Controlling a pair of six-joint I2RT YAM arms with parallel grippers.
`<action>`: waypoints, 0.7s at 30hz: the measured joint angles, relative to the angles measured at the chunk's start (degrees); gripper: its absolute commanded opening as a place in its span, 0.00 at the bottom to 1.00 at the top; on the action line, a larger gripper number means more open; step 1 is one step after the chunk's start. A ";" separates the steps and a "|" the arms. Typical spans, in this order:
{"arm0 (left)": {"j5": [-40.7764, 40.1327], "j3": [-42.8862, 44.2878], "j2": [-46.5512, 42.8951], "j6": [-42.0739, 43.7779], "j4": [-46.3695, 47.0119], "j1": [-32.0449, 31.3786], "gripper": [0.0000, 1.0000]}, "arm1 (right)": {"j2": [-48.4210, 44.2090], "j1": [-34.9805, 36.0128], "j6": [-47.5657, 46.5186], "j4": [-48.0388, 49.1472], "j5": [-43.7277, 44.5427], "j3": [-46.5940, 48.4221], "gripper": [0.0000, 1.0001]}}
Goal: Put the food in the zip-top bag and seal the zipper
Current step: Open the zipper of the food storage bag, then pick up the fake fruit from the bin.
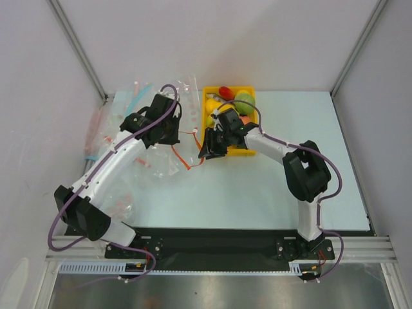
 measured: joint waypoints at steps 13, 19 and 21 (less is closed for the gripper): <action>1.90 -11.19 3.87 0.04 4.92 0.00 0.00 | -1.09 -1.92 -1.90 -0.68 -0.26 -1.44 0.70; 3.37 -11.06 3.87 0.87 6.40 0.00 0.00 | -7.28 -4.07 -4.96 -2.60 3.13 -2.05 0.81; 4.26 -11.06 3.87 0.94 6.82 0.00 0.00 | -9.38 -5.25 -6.95 -3.08 4.79 -2.05 0.81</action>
